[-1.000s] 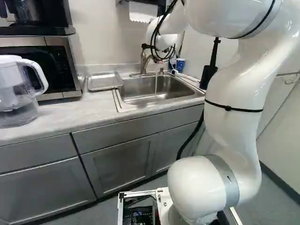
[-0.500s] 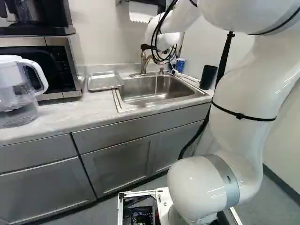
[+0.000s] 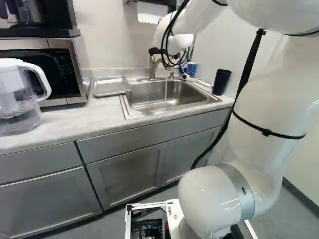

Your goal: Rinse the cup and place it in the tray

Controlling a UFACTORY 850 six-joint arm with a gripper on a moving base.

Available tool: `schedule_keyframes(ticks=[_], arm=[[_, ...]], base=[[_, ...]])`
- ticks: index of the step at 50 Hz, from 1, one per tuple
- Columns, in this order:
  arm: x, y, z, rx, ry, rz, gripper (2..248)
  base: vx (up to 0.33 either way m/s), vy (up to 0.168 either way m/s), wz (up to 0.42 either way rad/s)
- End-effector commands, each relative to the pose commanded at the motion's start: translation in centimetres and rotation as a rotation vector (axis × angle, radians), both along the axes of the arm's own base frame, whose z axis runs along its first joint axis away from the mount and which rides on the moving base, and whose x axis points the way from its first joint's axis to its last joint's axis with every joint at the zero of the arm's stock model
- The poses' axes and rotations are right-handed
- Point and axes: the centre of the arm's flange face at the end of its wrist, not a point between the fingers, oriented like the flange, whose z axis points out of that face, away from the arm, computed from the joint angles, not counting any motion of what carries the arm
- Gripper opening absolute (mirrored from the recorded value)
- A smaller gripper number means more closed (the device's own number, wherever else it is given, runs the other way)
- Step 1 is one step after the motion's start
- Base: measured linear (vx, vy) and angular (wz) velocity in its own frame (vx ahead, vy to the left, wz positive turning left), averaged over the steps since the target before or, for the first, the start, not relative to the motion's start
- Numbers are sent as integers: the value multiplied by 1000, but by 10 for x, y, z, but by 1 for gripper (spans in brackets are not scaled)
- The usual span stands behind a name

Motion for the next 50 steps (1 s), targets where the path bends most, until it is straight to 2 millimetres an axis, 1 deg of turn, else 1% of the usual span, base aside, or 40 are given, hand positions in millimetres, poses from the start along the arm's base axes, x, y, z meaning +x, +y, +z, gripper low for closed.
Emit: schedule_keyframes(ticks=[20, 30, 37, 50], arm=[[-40, -1, 1, 49, -8, -24, 247], [-56, -3, 1, 82, -12, -42, 247], [-62, -2, 1, 103, -14, -53, 247], [-62, -1, 1, 143, -17, -74, 247]], base=[[0, 0, 0], [0, 0, 0], [0, 0, 0], [0, 0, 0]])
